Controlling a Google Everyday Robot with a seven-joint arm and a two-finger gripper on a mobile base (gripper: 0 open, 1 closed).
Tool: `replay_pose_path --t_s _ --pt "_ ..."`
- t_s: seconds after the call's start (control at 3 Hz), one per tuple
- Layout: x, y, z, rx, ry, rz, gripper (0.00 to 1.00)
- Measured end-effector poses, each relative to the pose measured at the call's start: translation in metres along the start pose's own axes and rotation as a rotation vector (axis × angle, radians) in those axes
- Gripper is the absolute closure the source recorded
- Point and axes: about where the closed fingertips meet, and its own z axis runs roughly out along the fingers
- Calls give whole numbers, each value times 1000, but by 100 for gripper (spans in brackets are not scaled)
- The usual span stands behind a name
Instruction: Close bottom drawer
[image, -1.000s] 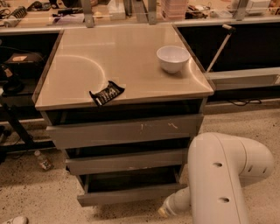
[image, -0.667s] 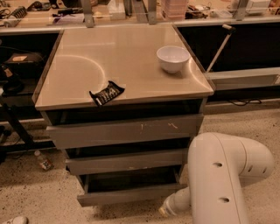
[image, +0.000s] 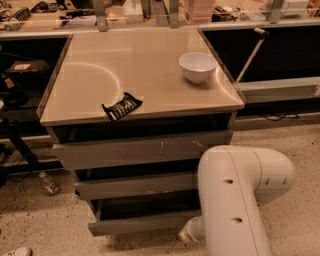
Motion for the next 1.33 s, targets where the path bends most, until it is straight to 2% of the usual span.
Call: replay_pose_path --t_s 0.67,1.33 --pt "-34 -9 9 60 -40 -47 100" --pt "-51 -16 23 70 -40 -62 100"
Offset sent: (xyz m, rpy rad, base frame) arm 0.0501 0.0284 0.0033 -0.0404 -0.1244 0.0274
